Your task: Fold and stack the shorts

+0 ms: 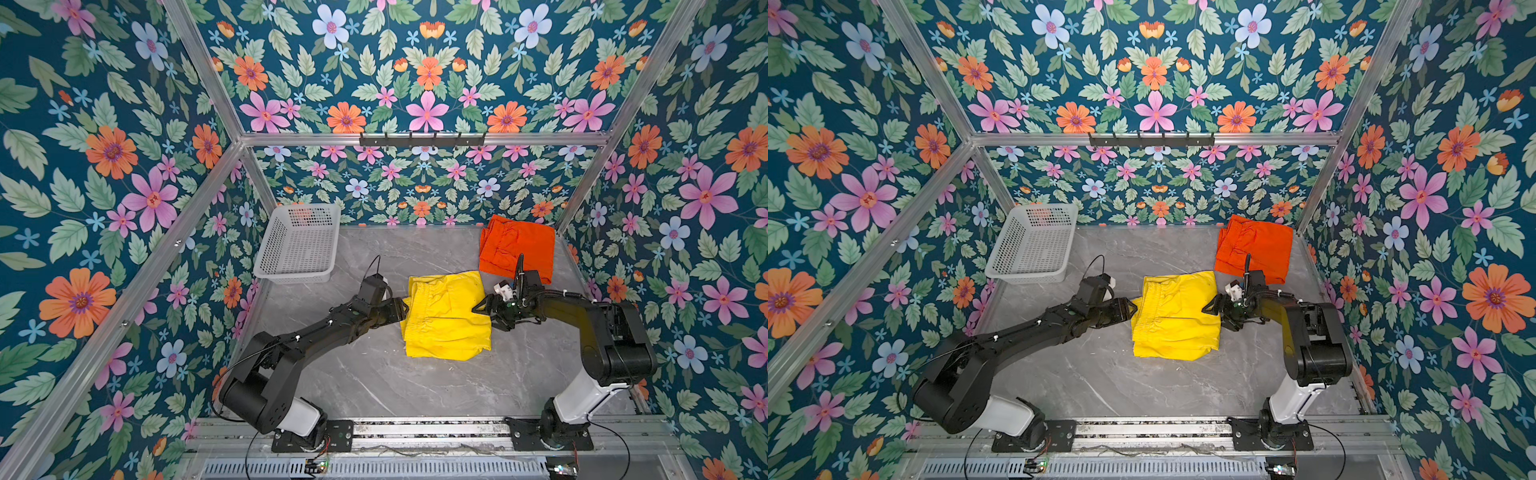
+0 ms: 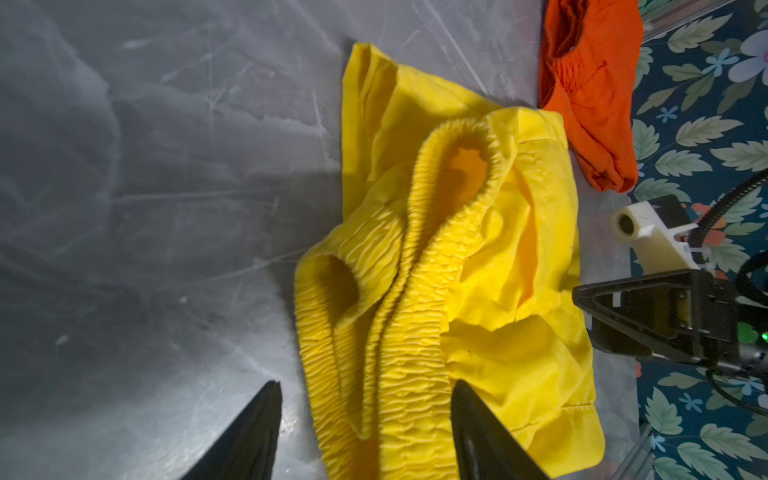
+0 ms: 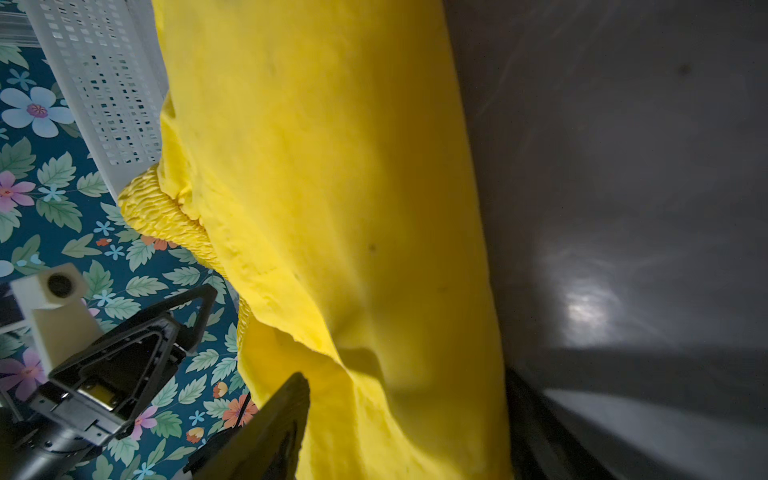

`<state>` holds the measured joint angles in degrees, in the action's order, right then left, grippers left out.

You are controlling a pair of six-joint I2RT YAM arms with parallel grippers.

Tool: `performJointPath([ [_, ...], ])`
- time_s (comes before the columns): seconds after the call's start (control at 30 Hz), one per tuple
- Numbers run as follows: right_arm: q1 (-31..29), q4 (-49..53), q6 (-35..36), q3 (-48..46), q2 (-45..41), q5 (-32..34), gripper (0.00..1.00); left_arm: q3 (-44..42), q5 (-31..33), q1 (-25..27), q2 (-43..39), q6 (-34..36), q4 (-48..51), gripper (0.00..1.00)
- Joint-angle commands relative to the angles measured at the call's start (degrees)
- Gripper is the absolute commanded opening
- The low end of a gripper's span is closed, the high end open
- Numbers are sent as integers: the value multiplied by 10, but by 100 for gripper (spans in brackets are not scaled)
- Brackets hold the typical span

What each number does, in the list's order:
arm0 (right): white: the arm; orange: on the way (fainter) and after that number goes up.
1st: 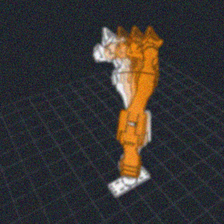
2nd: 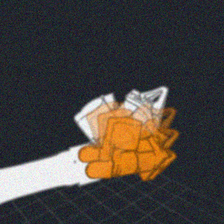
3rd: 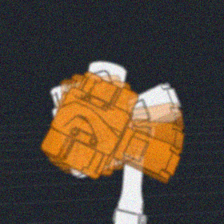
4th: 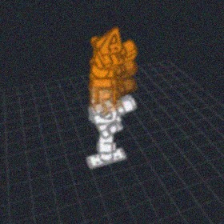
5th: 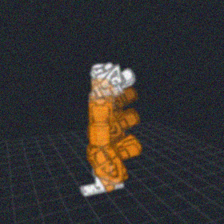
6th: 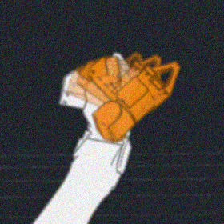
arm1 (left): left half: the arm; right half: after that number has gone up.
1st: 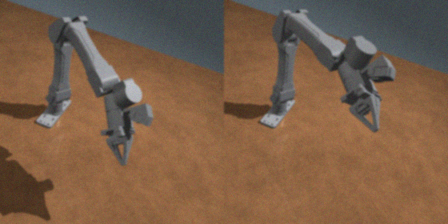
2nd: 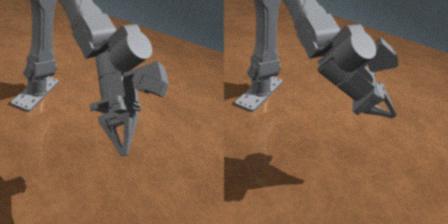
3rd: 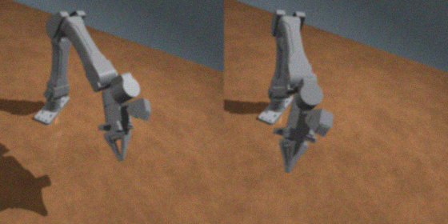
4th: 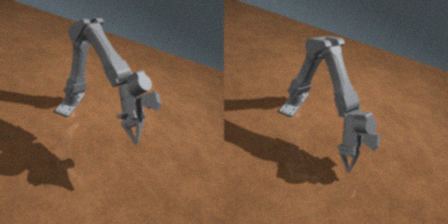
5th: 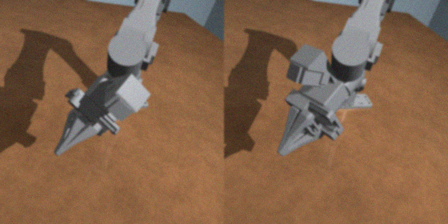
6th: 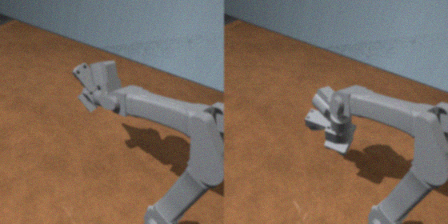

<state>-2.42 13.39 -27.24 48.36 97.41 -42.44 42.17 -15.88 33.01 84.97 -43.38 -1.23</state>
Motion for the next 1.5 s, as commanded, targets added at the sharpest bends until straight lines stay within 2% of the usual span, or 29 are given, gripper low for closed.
performJointPath([
  [0.0,-2,-1,2,-4,-1,6,73,-19,-35,1,9,-49,-30,67],
  [0.17,-3,-4,-1,-12,-8,4,72,-53,-59,12,18,-101,-95,67],
  [0.47,-7,-16,-12,-20,-5,-7,67,-39,-78,26,91,-115,-150,68],
  [0.57,-10,-20,-19,-24,-1,-7,59,-30,-83,35,119,-119,-164,67],
  [0.8,-12,-50,-43,-30,0,-12,30,-16,-91,68,157,-155,-230,63],
  [0.9,-12,-53,-50,-30,-9,-10,18,-7,-87,76,166,-164,-252,55],
  [0.97,-12,-47,-50,-24,-19,-8,13,2,-80,79,171,-161,-249,43],
  [1.2,-11,27,-8,28,-85,43,1,22,-67,81,202,-161,-305,17],
  [1.3,-11,58,20,60,-88,64,0,47,-71,83,225,-160,-341,13],
  [1.47,-11,124,73,147,-65,90,0,114,-70,86,269,-143,-353,14],
])
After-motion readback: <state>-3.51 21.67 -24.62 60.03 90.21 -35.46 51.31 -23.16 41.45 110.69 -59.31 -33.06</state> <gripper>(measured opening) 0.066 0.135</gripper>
